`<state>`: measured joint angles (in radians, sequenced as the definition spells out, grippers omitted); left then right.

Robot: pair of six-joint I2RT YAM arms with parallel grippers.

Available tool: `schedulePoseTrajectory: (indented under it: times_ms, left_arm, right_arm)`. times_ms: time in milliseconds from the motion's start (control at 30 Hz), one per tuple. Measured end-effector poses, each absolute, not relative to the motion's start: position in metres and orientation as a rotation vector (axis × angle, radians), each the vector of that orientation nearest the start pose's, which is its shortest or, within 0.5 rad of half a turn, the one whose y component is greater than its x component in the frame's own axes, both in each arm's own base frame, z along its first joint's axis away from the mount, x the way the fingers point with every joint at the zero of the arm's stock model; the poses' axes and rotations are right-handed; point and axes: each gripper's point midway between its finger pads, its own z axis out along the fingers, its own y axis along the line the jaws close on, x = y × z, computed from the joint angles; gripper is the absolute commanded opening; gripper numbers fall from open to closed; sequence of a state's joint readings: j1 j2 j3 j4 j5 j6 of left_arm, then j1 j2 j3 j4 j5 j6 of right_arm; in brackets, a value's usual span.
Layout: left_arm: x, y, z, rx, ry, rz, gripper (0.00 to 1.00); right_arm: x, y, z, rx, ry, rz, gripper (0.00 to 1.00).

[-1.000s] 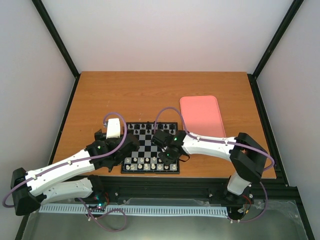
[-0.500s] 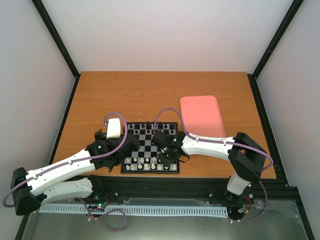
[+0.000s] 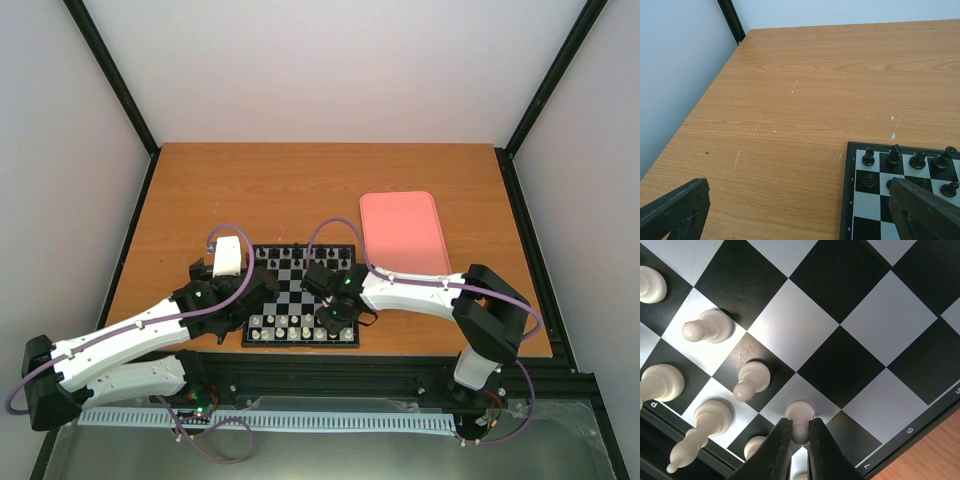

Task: Set up the chess pieces on the board
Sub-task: Place the chess piece on the chessboard.

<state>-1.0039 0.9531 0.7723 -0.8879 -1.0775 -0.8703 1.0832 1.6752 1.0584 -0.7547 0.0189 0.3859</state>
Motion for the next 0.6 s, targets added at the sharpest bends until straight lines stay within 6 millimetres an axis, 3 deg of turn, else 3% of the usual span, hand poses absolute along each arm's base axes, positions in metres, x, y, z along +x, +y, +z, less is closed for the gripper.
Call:
schedulePoseTrajectory:
  times_ms: [133,600]
  left_arm:
    - [0.2317,-0.0822,0.2075,-0.172,2.004,0.292,1.00]
    - [0.2318,-0.0821,0.2077,-0.172,2.003,0.292,1.00]
  right_arm:
    - [0.1584,0.2902,0.0423,-1.018,2.793,0.170,0.18]
    - [0.1603,0.2898,0.0425,-1.024,2.776,0.150,0.20]
